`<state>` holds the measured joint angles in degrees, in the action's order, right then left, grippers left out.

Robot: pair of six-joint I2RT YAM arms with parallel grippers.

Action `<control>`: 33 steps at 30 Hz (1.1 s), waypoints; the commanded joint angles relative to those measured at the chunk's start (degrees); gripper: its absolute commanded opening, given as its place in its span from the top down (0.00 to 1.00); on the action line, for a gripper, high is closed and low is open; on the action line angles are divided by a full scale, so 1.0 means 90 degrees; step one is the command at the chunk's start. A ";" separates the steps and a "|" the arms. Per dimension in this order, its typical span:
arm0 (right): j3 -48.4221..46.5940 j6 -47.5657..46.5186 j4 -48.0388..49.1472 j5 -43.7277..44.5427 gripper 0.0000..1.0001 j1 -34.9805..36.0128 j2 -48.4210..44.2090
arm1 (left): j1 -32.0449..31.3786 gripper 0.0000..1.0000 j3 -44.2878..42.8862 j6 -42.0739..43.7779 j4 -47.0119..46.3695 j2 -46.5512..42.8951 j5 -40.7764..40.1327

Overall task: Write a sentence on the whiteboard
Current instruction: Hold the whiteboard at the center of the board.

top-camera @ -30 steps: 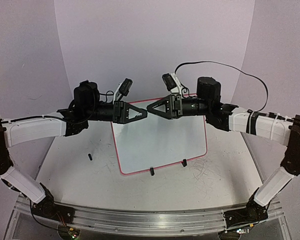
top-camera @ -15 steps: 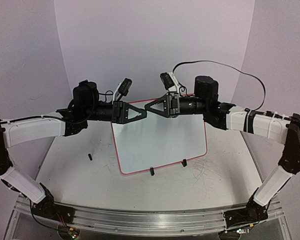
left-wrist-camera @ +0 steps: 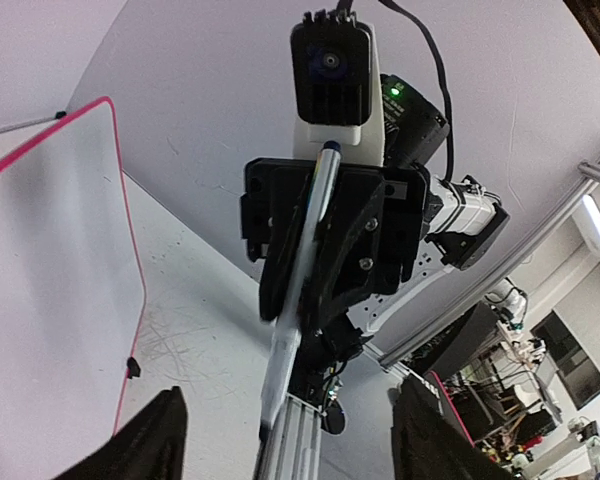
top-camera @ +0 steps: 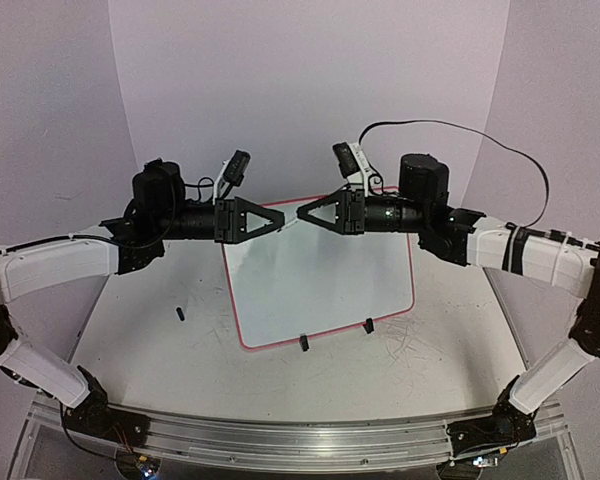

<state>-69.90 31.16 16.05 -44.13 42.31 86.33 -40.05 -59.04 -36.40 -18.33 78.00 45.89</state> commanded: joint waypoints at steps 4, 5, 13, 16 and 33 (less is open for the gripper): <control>0.1205 0.0087 -0.0013 0.2521 1.00 -0.0316 -0.1536 | 0.0368 0.05 -0.0005 0.0582 0.2021 -0.1161 -0.2013; 0.1348 0.0041 0.0040 0.2687 1.00 -0.0316 -0.1687 | 0.0369 0.03 -0.0035 0.0707 0.2526 -0.1308 -0.2447; 0.1564 -0.1797 -0.0462 0.3672 1.00 -0.0316 -0.2122 | 0.0393 0.01 0.0287 -0.0019 0.3710 -0.1883 -0.4492; 0.1406 -0.2178 -0.0686 0.4196 1.00 -0.0316 -0.2157 | 0.0420 0.01 0.0482 -0.0459 0.3745 -0.1837 -0.4607; 0.1304 -0.3575 -0.0905 0.4711 1.00 -0.0316 -0.2422 | 0.0416 0.01 0.1350 -0.0479 0.2356 -0.1568 -0.5292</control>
<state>-55.65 3.42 8.57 -0.94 39.29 65.01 -36.53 -47.64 -42.01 9.72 62.62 1.10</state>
